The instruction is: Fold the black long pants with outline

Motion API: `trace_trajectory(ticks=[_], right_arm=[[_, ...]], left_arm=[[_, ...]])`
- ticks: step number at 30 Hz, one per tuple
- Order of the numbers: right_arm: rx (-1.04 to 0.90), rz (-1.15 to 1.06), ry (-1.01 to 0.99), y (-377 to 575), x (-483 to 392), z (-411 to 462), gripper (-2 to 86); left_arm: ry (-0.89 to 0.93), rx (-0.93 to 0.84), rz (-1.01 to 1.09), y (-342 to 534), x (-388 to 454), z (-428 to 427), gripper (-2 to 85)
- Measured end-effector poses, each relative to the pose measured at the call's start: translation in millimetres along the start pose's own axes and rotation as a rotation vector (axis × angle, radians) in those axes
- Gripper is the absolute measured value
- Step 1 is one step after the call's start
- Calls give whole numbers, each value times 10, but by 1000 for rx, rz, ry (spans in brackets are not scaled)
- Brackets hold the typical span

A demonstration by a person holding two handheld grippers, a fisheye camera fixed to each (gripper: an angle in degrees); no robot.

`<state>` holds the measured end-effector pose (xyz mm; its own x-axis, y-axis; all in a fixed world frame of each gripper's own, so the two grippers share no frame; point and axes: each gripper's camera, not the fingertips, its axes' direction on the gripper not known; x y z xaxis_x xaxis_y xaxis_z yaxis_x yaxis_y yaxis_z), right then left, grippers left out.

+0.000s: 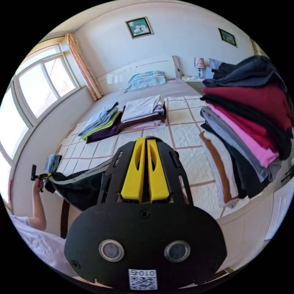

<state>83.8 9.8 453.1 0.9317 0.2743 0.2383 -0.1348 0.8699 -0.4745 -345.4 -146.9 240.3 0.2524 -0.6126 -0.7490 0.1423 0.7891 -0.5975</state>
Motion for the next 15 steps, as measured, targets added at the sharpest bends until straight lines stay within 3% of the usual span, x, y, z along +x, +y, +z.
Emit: trace_trajectory(ticks=[2, 6, 12, 15], right_arm=[[15, 8, 90, -270, -107, 298, 37], [-257, -5, 99, -479, -232, 1016, 58], [-168, -5, 10, 181, -73, 883, 70], [-148, -22, -40, 573, -1, 663, 68]], left_arm=[[74, 17, -17, -124, -31, 343, 109], [127, 22, -35, 27, 0, 806, 123], [277, -1, -19, 818, -17, 1247, 124], [298, 104, 28, 1146, 262, 1107, 123]])
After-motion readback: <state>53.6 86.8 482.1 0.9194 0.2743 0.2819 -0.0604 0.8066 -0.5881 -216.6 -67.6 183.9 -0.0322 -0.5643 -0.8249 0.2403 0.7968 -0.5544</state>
